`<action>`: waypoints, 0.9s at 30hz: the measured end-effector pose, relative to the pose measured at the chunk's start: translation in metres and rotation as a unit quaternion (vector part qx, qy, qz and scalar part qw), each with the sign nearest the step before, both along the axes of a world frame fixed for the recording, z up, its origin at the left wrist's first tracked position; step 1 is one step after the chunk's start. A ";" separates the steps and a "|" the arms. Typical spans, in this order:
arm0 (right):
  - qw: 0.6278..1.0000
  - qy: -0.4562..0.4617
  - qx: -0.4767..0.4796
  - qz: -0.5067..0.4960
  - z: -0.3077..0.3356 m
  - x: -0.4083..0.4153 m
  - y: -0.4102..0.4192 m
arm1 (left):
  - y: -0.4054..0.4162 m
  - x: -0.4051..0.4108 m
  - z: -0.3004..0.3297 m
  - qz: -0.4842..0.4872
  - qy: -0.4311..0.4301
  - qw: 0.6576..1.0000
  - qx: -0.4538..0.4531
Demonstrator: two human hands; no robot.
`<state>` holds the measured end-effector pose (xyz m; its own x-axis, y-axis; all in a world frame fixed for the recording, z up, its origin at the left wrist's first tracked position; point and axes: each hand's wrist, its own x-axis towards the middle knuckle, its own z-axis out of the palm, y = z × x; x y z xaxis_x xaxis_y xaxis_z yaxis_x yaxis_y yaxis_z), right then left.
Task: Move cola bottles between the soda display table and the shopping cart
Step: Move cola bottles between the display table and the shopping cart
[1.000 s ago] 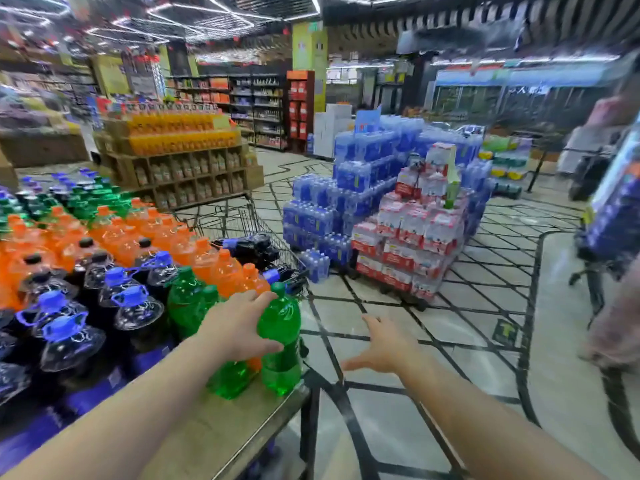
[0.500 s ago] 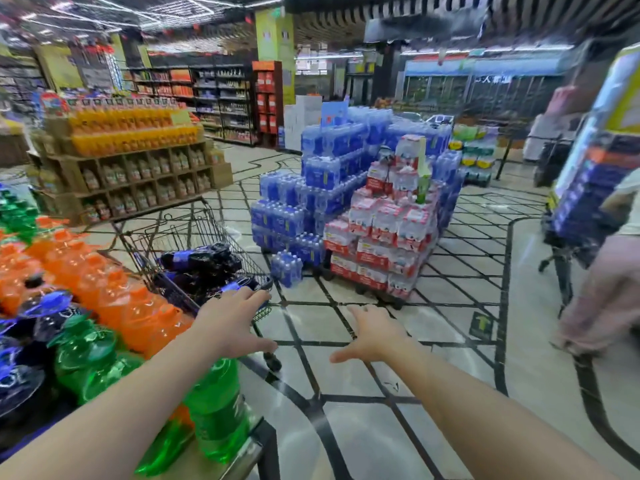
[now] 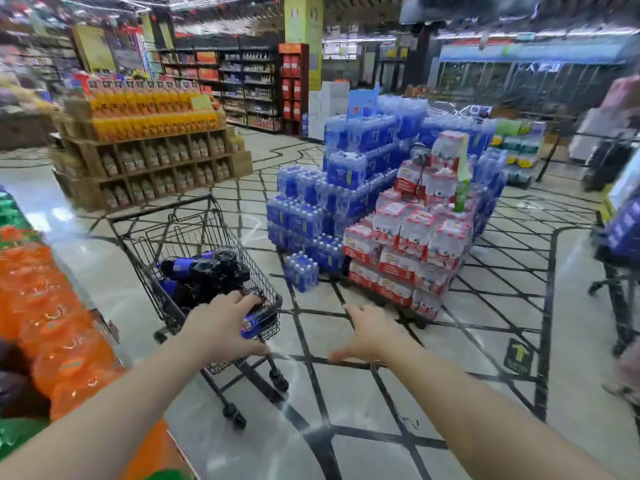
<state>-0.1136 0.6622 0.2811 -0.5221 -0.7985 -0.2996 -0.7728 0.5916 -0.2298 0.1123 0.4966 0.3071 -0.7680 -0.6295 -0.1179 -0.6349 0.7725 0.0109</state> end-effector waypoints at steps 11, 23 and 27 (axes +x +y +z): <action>0.993 -0.005 0.011 0.114 -0.027 -0.128 -0.133 | -0.081 -0.077 -0.037 0.134 -0.023 0.991 0.019; 0.964 -0.008 0.023 0.264 -0.038 -0.201 -0.276 | -0.139 -0.131 -0.049 0.281 -0.036 0.958 0.042; 0.956 -0.006 0.031 0.291 -0.050 -0.198 -0.324 | -0.169 -0.126 -0.057 0.305 -0.036 0.951 0.047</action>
